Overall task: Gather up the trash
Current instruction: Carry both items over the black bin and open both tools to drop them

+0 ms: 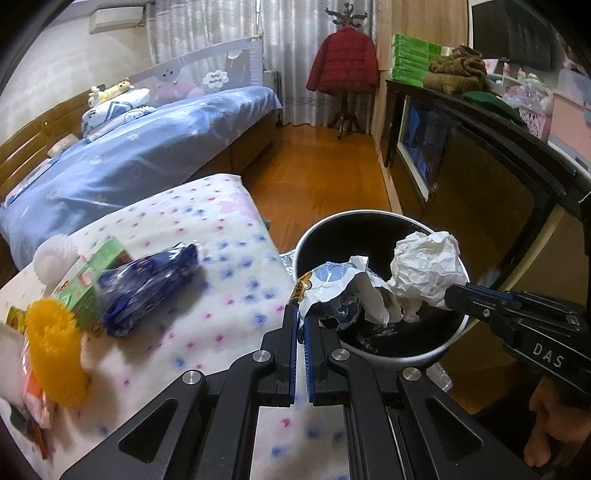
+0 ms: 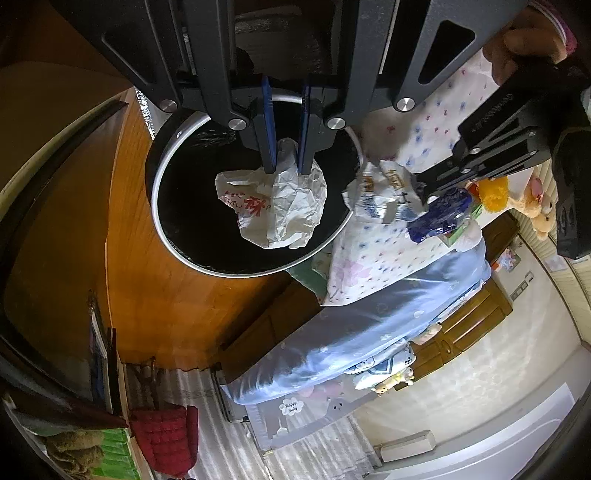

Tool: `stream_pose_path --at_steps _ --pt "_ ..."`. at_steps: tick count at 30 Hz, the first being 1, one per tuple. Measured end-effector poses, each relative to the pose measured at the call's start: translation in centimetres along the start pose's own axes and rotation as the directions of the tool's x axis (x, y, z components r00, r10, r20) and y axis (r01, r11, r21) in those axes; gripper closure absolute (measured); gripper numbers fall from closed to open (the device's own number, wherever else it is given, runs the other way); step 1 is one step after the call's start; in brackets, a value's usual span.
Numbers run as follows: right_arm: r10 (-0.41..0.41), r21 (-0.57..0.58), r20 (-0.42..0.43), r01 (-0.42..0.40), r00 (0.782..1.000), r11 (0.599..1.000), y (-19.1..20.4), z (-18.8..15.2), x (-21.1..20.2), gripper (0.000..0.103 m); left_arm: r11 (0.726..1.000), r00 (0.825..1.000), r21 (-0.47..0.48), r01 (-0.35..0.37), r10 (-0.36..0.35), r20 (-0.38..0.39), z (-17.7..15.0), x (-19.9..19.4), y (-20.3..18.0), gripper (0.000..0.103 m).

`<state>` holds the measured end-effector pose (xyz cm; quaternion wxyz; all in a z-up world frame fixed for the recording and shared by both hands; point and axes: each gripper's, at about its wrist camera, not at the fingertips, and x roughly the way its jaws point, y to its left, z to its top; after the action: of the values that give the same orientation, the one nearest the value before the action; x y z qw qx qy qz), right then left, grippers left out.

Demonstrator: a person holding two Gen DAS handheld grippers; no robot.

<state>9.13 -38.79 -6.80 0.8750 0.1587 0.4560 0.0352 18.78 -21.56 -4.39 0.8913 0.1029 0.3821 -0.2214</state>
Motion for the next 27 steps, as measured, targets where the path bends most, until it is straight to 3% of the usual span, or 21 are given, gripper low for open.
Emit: stream_pose_path --at_steps 22,24,26,27 --pt "-0.031 0.028 -0.043 0.032 0.999 0.999 -2.2 1.4 2.1 0.091 0.999 0.999 0.033 0.009 -0.008 -0.040 1.6 3.7 -1.6 0.100" --pt "-0.033 0.030 -0.044 0.034 0.998 0.999 -2.2 1.5 2.1 0.087 0.999 0.999 0.029 0.018 -0.017 -0.045 1.7 3.8 -1.7 0.097" --pt "-0.043 0.033 -0.040 0.044 0.998 0.998 -2.2 1.6 2.1 0.087 0.999 0.998 0.026 0.028 -0.026 -0.052 1.8 3.8 -1.8 0.087" --pt "-0.049 0.037 -0.042 0.051 0.998 0.998 -2.3 1.5 2.1 0.084 0.999 0.999 0.026 0.022 -0.021 -0.046 1.7 3.6 -1.7 0.075"
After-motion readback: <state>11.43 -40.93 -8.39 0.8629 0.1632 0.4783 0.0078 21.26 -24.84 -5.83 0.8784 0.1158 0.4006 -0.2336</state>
